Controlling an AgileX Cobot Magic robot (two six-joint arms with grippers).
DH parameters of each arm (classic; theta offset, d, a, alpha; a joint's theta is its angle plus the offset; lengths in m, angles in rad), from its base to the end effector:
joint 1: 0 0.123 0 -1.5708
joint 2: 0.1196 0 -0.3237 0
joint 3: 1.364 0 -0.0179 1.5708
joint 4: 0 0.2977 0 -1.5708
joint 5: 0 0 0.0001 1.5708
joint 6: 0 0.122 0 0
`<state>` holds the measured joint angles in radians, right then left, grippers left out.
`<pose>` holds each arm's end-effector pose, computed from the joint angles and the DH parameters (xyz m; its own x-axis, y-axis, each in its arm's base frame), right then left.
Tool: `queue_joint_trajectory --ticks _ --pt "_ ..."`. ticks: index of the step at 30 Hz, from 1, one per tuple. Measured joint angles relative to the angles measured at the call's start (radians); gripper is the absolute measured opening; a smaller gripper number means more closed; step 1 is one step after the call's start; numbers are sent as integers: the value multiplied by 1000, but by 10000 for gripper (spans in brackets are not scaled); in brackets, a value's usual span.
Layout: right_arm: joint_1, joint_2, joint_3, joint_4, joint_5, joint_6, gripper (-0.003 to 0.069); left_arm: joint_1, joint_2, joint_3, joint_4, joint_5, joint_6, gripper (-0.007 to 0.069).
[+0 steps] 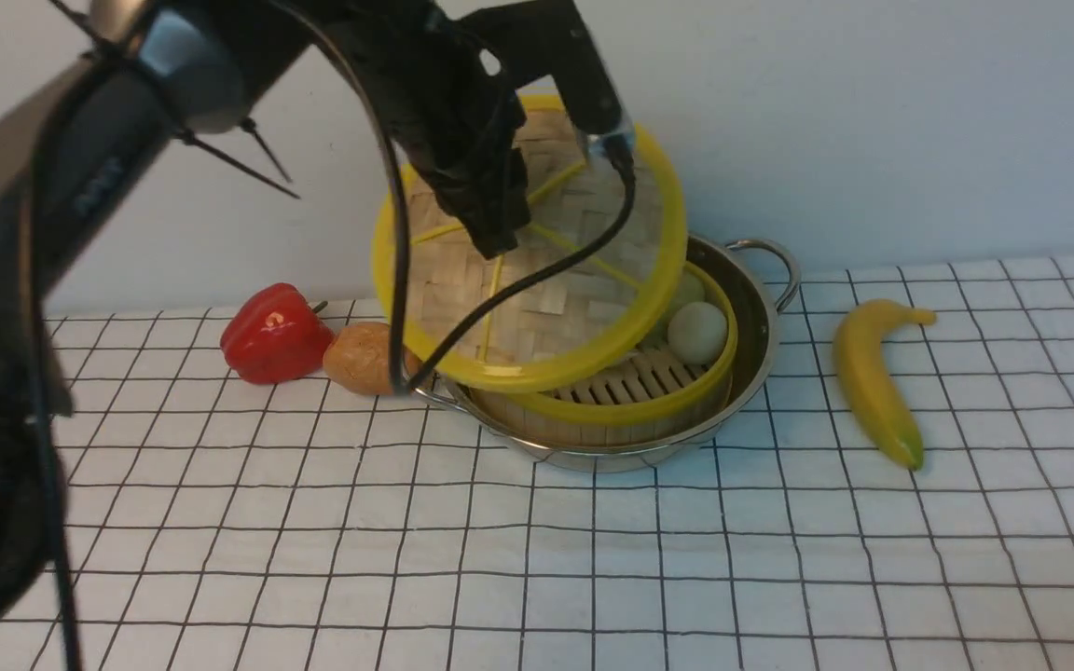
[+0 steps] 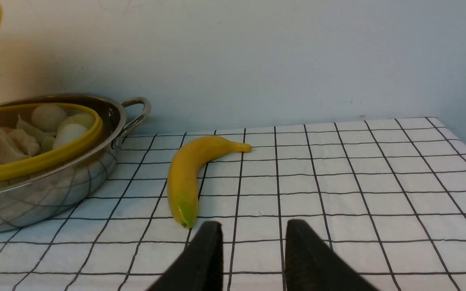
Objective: Place the steamer in the pot on the white tablecloth, and put the lid on the steamer.
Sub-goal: 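Place the yellow bamboo steamer lid onto the steamer in the pot with the left gripper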
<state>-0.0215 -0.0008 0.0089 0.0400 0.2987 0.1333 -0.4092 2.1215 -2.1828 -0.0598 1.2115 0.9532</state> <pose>0.0930 -0.0006 0.1761 -0.2127 0.1753 -0.9613 0.0470 0.9845 0.1691 0.5038 -0.2259 0.3320 -0.1387 0.9339 -0.3294 0.8952 0.2605 0.3617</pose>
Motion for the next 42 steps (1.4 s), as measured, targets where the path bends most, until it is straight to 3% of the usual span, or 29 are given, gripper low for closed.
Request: queue_joint_trajectory --ticks 9,34,42 --pt "0 0 0 0 0 0 240 -2 167 -175 -6 1 33 115" --pt "0 0 0 0 0 12 240 -34 107 -177 -31 16 3 115" --pt "0 0 0 0 0 12 240 -29 79 -27 -46 18 51 115"
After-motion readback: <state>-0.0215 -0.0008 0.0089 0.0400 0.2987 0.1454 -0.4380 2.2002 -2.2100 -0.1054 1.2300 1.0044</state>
